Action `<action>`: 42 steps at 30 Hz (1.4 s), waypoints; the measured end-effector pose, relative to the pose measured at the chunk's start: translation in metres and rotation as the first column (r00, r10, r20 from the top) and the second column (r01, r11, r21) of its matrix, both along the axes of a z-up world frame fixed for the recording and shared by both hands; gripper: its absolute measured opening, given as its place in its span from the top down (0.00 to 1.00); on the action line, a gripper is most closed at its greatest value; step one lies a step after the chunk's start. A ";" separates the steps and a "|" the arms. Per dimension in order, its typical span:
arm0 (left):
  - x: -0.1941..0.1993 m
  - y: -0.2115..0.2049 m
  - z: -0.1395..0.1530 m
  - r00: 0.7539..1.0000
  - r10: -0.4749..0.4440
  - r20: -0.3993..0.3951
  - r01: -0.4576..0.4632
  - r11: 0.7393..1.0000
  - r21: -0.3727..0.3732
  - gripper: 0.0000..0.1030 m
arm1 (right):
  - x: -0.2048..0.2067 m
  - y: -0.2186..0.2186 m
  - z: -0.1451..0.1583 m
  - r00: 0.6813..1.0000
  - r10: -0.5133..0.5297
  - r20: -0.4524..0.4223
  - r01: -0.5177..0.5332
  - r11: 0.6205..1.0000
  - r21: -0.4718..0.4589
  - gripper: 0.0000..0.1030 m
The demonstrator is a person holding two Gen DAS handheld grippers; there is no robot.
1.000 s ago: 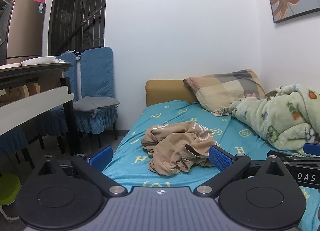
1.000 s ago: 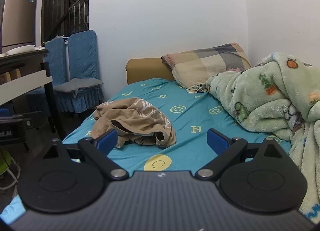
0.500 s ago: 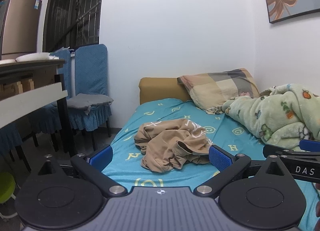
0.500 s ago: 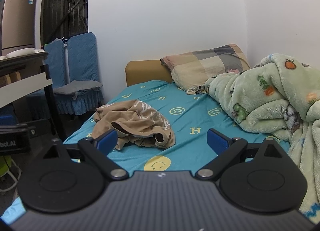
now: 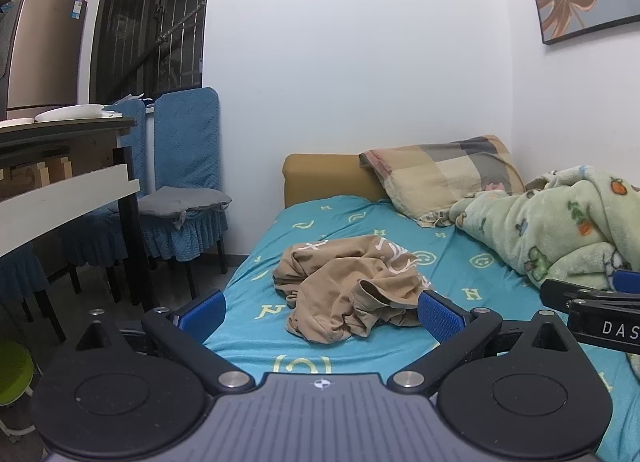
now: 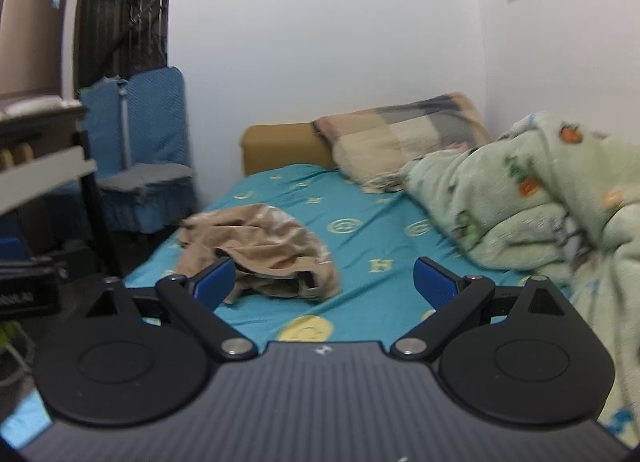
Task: Fold clothes
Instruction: 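Move both grippers toward the crumpled tan T-shirt on the bed, then grasp the tan T-shirt edge with the left gripper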
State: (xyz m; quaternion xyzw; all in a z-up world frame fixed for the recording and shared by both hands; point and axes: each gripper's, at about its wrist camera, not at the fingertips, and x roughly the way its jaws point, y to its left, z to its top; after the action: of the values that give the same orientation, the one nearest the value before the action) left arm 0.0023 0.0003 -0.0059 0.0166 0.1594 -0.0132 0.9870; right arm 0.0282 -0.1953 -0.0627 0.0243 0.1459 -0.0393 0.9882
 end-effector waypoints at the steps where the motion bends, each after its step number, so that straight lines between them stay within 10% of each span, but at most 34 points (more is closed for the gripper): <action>1: 0.000 0.001 -0.001 1.000 0.000 -0.001 0.000 1.000 -0.009 0.00 | 0.000 0.000 0.000 1.000 -0.006 0.004 0.006 1.000 -0.006 0.05; 9: 0.003 0.000 -0.010 0.999 -0.023 -0.027 0.023 1.000 0.001 0.00 | -0.003 -0.013 0.006 0.996 0.036 0.082 -0.048 0.989 0.143 0.05; 21: 0.014 -0.020 -0.027 0.992 -0.113 -0.052 0.116 0.992 0.051 0.00 | -0.006 -0.048 0.050 0.978 -0.023 0.206 -0.004 0.992 0.128 0.05; 28: 0.077 -0.042 -0.033 0.973 -0.097 -0.210 0.104 0.994 0.025 0.00 | -0.009 -0.099 0.058 0.974 -0.062 0.216 0.010 0.973 0.232 0.06; 31: 0.111 -0.055 -0.039 0.965 -0.110 -0.236 0.117 0.993 0.016 0.00 | -0.006 -0.108 0.047 0.980 -0.066 0.189 0.020 0.971 0.236 0.33; 42: 0.238 -0.061 -0.118 0.962 -0.050 -0.268 0.049 0.999 -0.011 0.03 | 0.029 -0.113 0.006 0.990 -0.048 0.129 0.009 0.958 0.286 0.25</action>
State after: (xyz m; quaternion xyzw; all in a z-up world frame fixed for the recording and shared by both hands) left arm 0.2403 -0.0608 -0.1240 0.0165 0.2912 -0.0403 0.9557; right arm 0.0576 -0.3086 -0.0569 0.1711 0.0827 -0.0303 0.9813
